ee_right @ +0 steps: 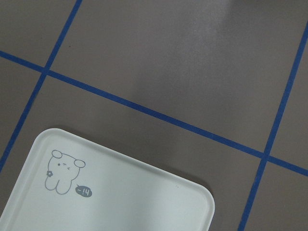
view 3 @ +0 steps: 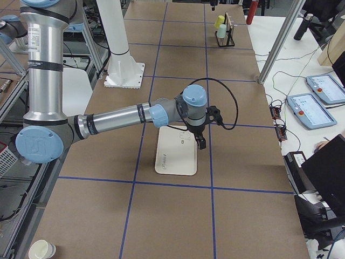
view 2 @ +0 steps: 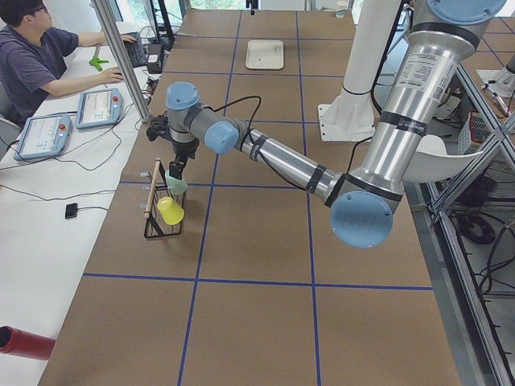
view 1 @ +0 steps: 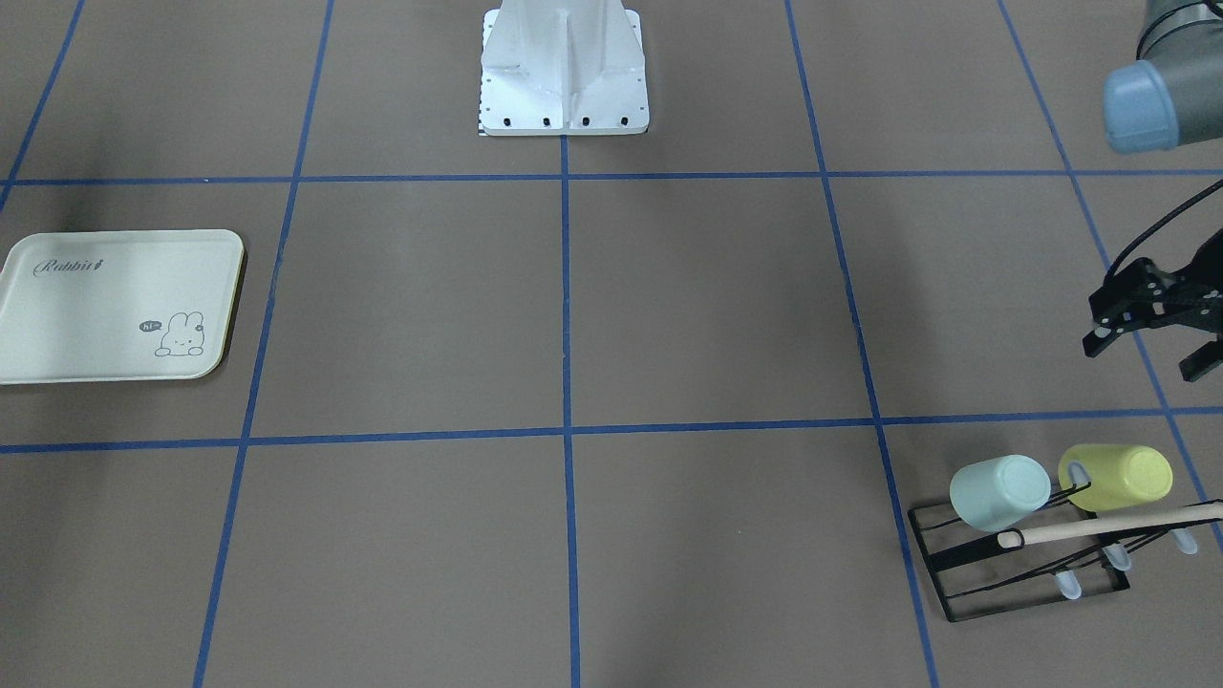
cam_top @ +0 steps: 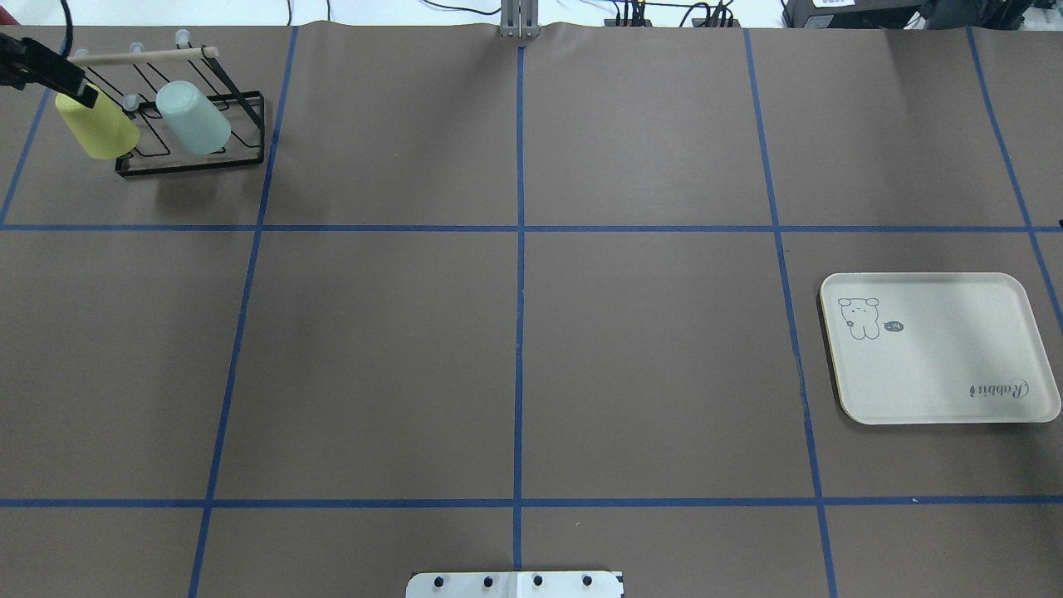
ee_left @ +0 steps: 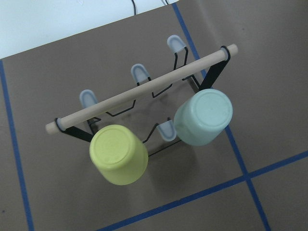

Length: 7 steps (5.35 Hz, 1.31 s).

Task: Left arm grabs green cup and hands to right arm on tray

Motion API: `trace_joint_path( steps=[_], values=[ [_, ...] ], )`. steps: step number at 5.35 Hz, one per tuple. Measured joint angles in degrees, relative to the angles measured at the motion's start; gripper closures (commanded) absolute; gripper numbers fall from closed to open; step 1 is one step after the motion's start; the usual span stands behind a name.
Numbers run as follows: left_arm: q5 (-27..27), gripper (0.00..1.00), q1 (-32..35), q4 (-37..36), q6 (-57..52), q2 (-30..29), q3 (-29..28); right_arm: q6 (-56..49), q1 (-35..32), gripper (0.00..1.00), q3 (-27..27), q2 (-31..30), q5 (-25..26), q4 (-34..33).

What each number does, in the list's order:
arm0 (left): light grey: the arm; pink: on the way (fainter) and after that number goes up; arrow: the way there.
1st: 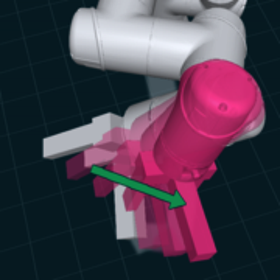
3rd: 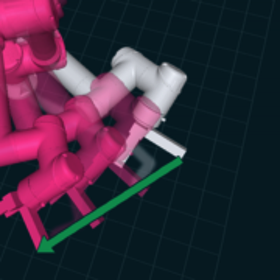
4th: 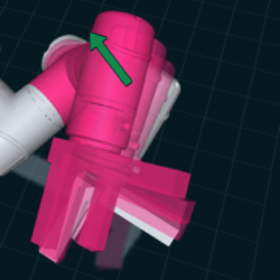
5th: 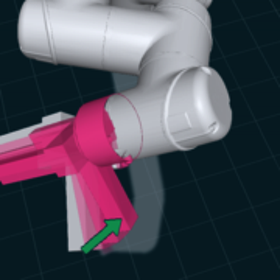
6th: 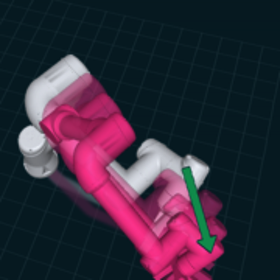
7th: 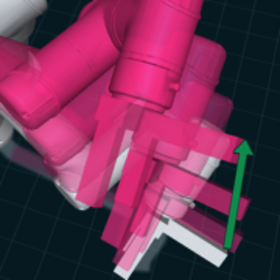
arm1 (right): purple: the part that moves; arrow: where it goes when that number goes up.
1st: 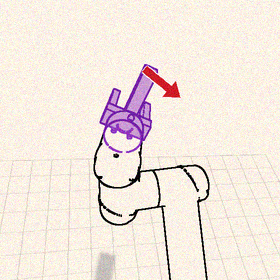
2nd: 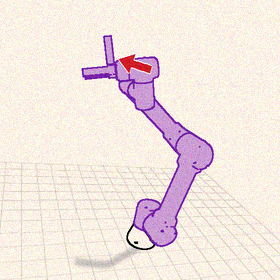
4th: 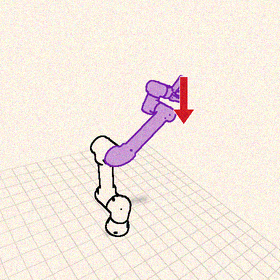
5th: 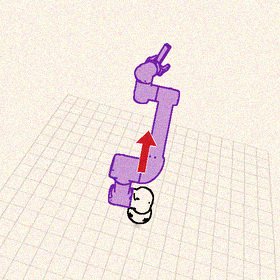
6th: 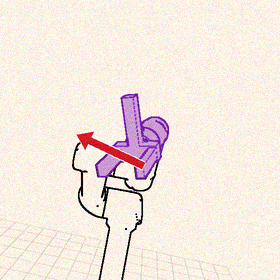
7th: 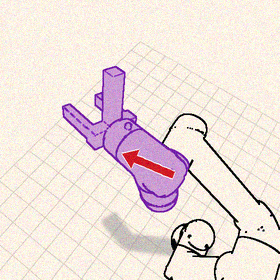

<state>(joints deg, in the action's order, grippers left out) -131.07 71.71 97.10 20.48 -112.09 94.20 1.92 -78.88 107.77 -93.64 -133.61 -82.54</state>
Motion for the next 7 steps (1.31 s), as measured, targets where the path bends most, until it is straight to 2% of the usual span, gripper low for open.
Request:
trace_joint_path(
  steps=[2, 3, 4, 6, 7],
  values=[
    [0.74, 0.00, -3.21, -0.07, 4.27, -5.75, -6.64, 0.01, 0.17, 0.00, 0.05, -0.03, -0.14, 0.01],
    [3.19, 0.00, -5.05, 0.09, 5.75, -7.09, -8.30, 0.01, 0.21, 0.00, 0.06, -0.03, -0.18, 0.01],
    [6.19, 0.00, -6.94, 1.37, 6.92, -8.09, -10.61, 0.01, 0.21, 0.00, 0.07, 0.01, -0.23, 0.00],
    [7.81, 0.00, -7.95, 7.36, 7.14, -10.33, -18.65, 0.01, 0.22, 0.00, 0.03, 0.04, -0.25, 0.00],
    [8.36, 0.07, -8.07, 9.60, 7.09, -11.51, -21.95, 0.01, 0.22, 0.00, 0.03, 0.04, -0.22, 0.01]
  ],
)
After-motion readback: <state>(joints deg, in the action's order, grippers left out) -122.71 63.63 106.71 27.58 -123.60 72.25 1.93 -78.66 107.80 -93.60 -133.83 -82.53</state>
